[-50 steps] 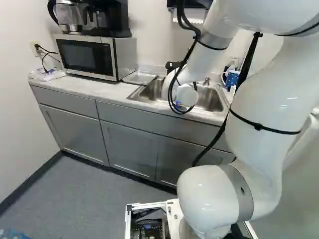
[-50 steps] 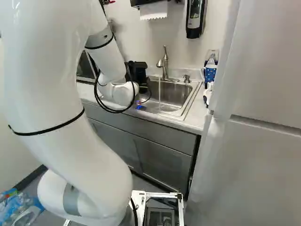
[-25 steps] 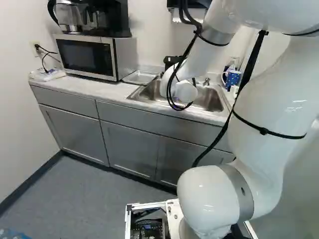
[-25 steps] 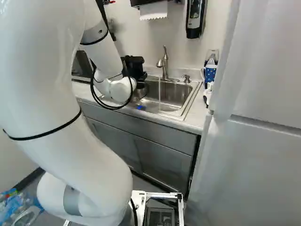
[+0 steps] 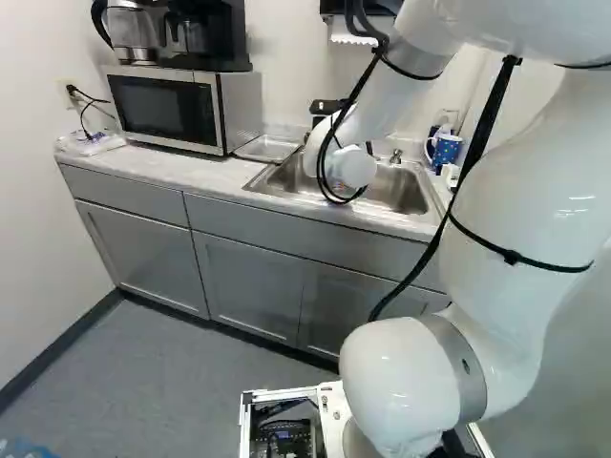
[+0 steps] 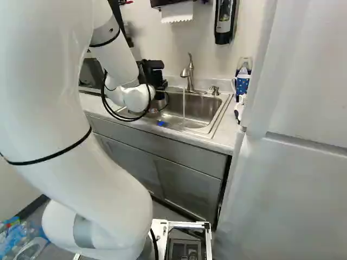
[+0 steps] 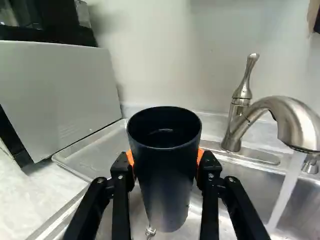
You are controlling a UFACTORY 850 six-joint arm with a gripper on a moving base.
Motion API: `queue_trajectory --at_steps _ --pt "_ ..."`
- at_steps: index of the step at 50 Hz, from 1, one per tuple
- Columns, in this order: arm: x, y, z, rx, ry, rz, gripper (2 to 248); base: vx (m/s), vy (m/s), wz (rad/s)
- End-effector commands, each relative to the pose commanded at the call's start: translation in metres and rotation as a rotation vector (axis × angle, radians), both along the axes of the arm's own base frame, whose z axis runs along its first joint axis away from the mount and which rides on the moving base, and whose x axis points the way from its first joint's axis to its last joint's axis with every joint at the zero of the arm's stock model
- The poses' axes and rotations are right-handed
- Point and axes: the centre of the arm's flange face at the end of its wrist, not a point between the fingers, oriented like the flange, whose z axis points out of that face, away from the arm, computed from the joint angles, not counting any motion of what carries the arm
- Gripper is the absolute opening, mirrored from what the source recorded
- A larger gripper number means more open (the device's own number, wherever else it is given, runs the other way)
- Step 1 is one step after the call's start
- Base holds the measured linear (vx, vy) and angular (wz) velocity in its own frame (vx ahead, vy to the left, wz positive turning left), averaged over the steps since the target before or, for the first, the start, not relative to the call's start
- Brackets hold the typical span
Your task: Rinse the cup and place it in the tray
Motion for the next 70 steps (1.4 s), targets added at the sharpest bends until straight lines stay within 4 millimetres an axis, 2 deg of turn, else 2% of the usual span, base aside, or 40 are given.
queue_trajectory --at_steps 29,70 --pt "0.009 0.018 0.018 0.025 0.019 0.023 125 0.000 0.000 0.000" --pt "0.009 0.018 0.018 0.433 0.032 -0.011 125 0.000 0.000 0.000"
